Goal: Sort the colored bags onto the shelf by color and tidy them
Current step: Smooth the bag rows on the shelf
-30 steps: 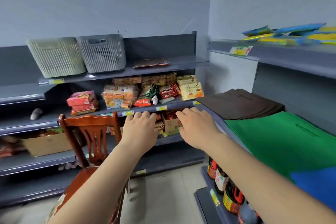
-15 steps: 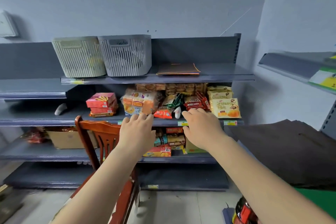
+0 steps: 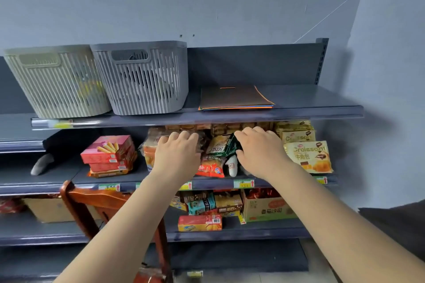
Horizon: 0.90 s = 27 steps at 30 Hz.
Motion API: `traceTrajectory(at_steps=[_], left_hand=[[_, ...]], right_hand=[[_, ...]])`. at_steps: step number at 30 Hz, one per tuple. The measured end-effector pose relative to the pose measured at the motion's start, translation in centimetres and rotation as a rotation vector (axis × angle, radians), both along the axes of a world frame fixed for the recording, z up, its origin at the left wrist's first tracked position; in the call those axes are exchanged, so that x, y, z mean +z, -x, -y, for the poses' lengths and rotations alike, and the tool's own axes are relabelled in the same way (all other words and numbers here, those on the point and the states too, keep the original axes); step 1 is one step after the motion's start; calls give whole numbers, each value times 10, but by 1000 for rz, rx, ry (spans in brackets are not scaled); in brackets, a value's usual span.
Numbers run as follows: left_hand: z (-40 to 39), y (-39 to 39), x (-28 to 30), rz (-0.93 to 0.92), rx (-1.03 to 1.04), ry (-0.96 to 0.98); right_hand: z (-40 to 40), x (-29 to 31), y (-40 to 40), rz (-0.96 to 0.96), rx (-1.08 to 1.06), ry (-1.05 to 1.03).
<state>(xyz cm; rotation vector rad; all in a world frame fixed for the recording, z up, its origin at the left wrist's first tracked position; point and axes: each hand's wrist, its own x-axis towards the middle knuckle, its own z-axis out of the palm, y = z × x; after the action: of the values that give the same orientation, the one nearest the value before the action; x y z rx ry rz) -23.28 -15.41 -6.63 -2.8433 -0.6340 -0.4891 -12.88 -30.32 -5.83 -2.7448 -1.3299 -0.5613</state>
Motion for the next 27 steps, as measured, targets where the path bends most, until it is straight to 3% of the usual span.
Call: traceTrajectory(at_steps=[13,18,23,27], left_hand=[[-87,-120,0,49,-38,46],[-104,-153,4,71,-25,74],[-113,-170,3,116,-19,133],[-119,-176,1,164,-40,169]], right_hand=[[-80,0,-142,-83,45,-141],[-106,1,-189,-107,73,-93],[-115,-4,-218,-135,33,-14],[-108,-7,-224,-148,20,-83]])
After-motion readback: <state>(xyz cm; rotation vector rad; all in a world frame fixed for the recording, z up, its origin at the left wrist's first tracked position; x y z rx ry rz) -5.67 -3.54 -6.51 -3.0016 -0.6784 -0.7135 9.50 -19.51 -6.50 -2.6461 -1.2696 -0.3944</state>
